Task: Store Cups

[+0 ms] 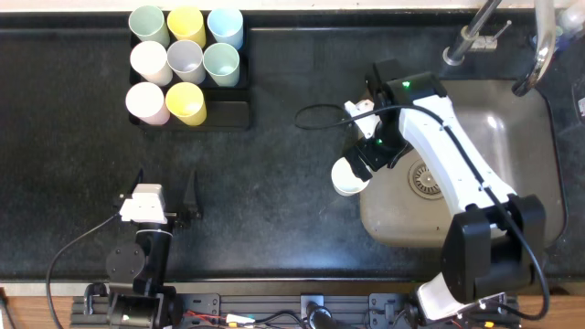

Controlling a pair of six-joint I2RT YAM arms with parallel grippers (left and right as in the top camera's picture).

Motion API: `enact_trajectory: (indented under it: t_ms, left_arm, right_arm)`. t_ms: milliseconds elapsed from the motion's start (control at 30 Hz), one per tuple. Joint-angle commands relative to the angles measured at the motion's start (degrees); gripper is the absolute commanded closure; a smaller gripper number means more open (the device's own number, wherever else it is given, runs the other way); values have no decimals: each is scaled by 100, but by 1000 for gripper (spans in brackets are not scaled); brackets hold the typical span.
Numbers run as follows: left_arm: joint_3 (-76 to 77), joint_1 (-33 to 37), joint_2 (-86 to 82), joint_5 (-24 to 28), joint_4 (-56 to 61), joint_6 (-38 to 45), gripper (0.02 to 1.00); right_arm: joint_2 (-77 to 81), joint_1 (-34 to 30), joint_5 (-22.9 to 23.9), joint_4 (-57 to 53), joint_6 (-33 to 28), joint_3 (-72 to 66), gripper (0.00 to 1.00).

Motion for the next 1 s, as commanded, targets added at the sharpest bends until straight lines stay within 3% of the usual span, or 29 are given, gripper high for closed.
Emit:
enact_trajectory:
  t_ms: [33, 67, 100, 133, 300, 400, 533, 633, 833, 1000]
  left_arm:
    - [-17, -24, -44, -44, -9, -103, 23]
    - [-17, -24, -44, -44, -9, -103, 20]
    - [-17, -24, -44, -42, -9, -103, 20]
    - [-17, -24, -44, -44, -9, -103, 20]
    - [-17, -24, -44, -44, -7, -105, 20]
    - [-17, -24, -44, -42, -9, -103, 20]
    - [-17, -24, -44, -44, -9, -105, 20]
    - [-17, -24, -44, -42, -9, -103, 20]
    - [-17, -24, -44, -42, -9, -103, 20]
    - [-17, -24, -44, -42, -9, -103, 20]
  right_arm:
    - [107, 39, -94, 37, -149, 188, 29]
    - [105, 44, -151, 35, -149, 188, 169]
    - [103, 46, -214, 28, -146, 188, 901]
    - [101, 57, -299, 17, -144, 188, 958]
    - [98, 275, -1117, -177, -146, 190, 958]
    - [72, 485, -1259, -278, -146, 208, 958]
    - [-133, 634, -686, -299, 236, 540, 958]
    - [-282, 863, 363, -546, 813, 1821, 958]
    - [289, 1541, 435, -678, 846, 4116, 958]
    - [1532, 2155, 800, -715, 1075, 6015, 958]
